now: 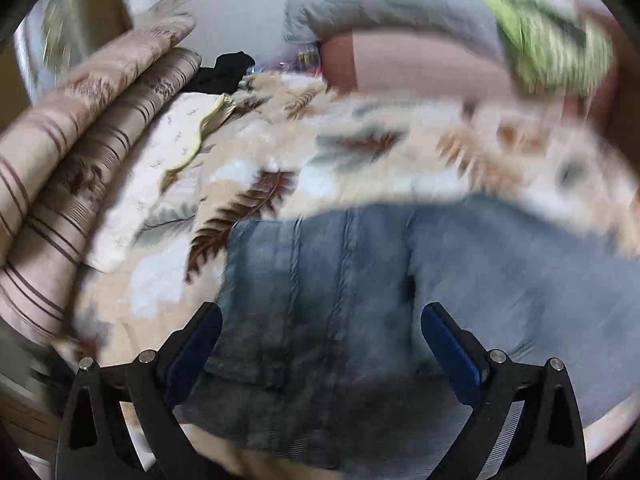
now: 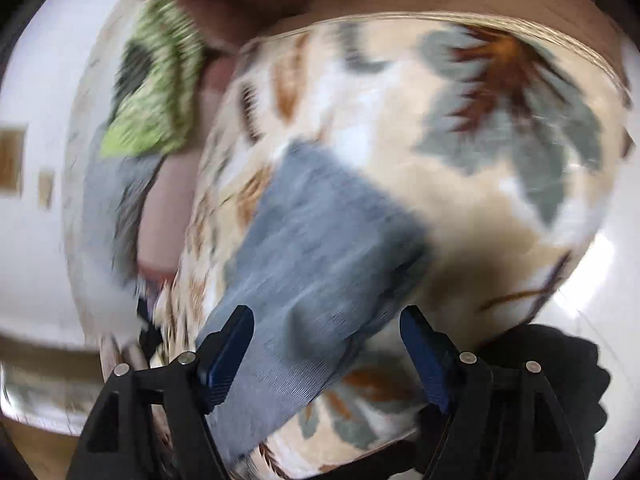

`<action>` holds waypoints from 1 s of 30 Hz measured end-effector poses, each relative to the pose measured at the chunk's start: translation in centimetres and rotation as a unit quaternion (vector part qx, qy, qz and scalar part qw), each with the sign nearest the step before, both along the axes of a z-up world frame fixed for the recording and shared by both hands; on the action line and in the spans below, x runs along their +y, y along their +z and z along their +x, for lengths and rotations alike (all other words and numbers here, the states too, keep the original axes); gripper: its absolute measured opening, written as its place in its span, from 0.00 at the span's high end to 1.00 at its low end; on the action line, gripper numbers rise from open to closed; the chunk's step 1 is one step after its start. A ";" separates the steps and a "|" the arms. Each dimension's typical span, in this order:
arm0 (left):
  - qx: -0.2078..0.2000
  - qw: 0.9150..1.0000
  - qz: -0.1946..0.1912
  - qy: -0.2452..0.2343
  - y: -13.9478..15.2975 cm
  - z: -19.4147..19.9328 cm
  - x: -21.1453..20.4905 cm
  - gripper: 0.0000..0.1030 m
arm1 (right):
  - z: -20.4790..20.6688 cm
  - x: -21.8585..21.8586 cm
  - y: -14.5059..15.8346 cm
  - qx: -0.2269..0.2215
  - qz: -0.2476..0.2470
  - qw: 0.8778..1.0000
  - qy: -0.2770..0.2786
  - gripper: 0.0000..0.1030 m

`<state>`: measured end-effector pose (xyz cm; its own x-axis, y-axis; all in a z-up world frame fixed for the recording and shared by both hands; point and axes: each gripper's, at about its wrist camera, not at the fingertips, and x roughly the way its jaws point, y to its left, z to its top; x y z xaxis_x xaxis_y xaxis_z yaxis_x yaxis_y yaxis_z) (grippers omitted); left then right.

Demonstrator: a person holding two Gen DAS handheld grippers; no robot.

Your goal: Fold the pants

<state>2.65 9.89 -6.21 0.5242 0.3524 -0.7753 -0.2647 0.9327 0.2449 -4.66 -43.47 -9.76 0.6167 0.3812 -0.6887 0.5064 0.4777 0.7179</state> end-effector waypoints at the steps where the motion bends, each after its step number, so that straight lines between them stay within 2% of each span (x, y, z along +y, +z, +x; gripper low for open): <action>1: 0.043 0.999 0.004 0.005 -2.1 0.5 0.4 0.02 | 0.2 -0.4 -0.4 0.000 0.008 1.000 -0.008 0.24; 2: 0.029 0.999 -0.033 0.013 -2.8 0.2 1.4 0.02 | 0.8 -0.5 -0.8 0.001 0.011 1.000 -0.009 0.25; 3: 0.022 0.998 -0.054 0.027 -2.7 0.0 2.1 0.00 | 1.2 -0.6 -1.1 0.003 0.017 1.000 -0.008 0.28; 4: 0.024 0.997 -0.064 0.029 -2.6 0.0 2.3 0.00 | 1.5 -0.6 -1.2 0.006 0.018 1.000 -0.009 0.43; 5: 0.025 0.998 -0.057 0.025 -2.4 0.1 2.2 0.00 | 1.8 -0.7 -0.8 0.007 0.000 1.000 -0.001 0.68; 6: 0.026 0.998 -0.050 0.020 -2.5 0.2 2.0 0.00 | 2.0 -0.4 -0.2 0.010 -0.029 1.000 0.007 0.74; 11: 0.020 0.997 -0.069 0.019 -2.8 0.1 2.4 0.00 | 2.0 -0.1 1.5 0.012 -0.087 0.996 0.022 0.77; 13: 0.022 0.998 -0.062 0.018 -2.6 0.3 2.3 0.00 | 2.3 0.3 2.0 -0.002 -0.115 0.993 0.037 0.77; 15: 0.030 0.998 -0.054 0.025 -2.1 0.5 1.9 0.00 | 3.5 0.4 0.1 0.035 -0.133 0.988 0.066 0.73; 16: 0.033 0.998 -0.048 0.028 -1.7 0.4 1.8 0.01 | 3.1 0.0 -0.8 0.044 -0.119 0.990 0.063 0.73; 18: 0.022 0.999 -0.033 0.020 -0.1 0.3 0.5 0.02 | 1.6 -1.2 -0.9 0.012 -0.064 0.997 0.034 0.56; 19: 0.012 0.999 -0.028 0.015 0.7 0.3 -0.2 0.02 | 1.1 -1.6 -0.5 0.008 -0.066 0.997 0.029 0.30; 20: -0.005 1.000 -0.026 0.004 2.0 0.4 -1.6 0.02 | 0.4 -1.9 0.0 0.008 -0.084 0.996 0.014 0.21; 21: -0.015 0.999 -0.038 -0.011 2.8 0.5 -2.5 0.02 | -0.3 -2.3 0.3 0.005 -0.097 0.995 -0.002 0.21; 23: -0.033 0.995 -0.080 -0.059 4.5 1.0 -5.8 0.02 | -1.3 -3.4 0.2 0.006 -0.078 0.997 -0.016 0.21; 25: -0.037 0.990 -0.091 -0.106 5.3 1.7 -9.7 0.02 | -1.8 -4.2 -0.9 0.011 -0.030 0.999 -0.024 0.21; 30: -0.017 0.969 -0.102 -0.223 4.6 3.1 -20.0 0.02 | -0.6 -3.4 -1.5 -0.011 0.011 1.000 0.010 0.23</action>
<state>5.75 -10.12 -1.66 0.6161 -0.0741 -0.7842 0.1720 0.9842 0.0421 -5.21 -46.87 -11.26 0.6233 0.4085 -0.6668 0.4811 0.4719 0.7388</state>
